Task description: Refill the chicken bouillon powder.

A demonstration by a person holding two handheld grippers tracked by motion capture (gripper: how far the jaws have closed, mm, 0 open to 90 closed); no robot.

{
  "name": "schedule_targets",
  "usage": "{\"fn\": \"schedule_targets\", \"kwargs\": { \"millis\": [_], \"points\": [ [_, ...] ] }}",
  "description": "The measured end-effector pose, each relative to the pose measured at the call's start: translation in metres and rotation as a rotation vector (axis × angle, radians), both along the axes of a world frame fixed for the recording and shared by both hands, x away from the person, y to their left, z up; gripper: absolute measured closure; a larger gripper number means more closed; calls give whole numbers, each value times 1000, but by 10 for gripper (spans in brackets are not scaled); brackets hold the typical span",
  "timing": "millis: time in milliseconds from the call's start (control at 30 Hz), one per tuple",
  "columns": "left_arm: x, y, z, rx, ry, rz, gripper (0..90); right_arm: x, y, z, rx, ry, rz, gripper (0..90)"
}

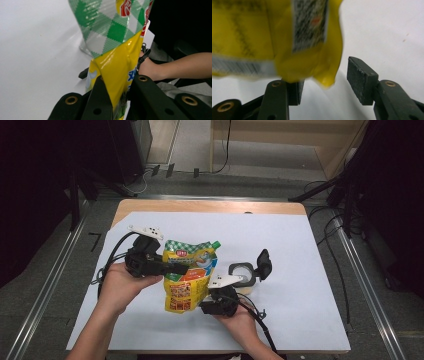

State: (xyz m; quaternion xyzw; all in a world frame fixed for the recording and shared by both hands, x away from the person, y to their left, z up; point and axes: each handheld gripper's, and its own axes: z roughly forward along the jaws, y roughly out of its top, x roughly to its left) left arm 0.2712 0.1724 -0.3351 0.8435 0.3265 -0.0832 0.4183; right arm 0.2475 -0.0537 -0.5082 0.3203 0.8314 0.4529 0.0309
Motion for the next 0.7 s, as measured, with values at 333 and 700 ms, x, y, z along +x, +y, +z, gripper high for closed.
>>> {"fn": "schedule_targets", "kwargs": {
  "millis": [333, 700],
  "points": [
    [3, -3, -6, -12, 38, 25, 900, -16, 8, 9, -19, -119, 93, 587],
    [2, -19, -14, 4, 19, 55, 882, -33, 20, 14, -68, -173, 142, 557]
  ]
}}
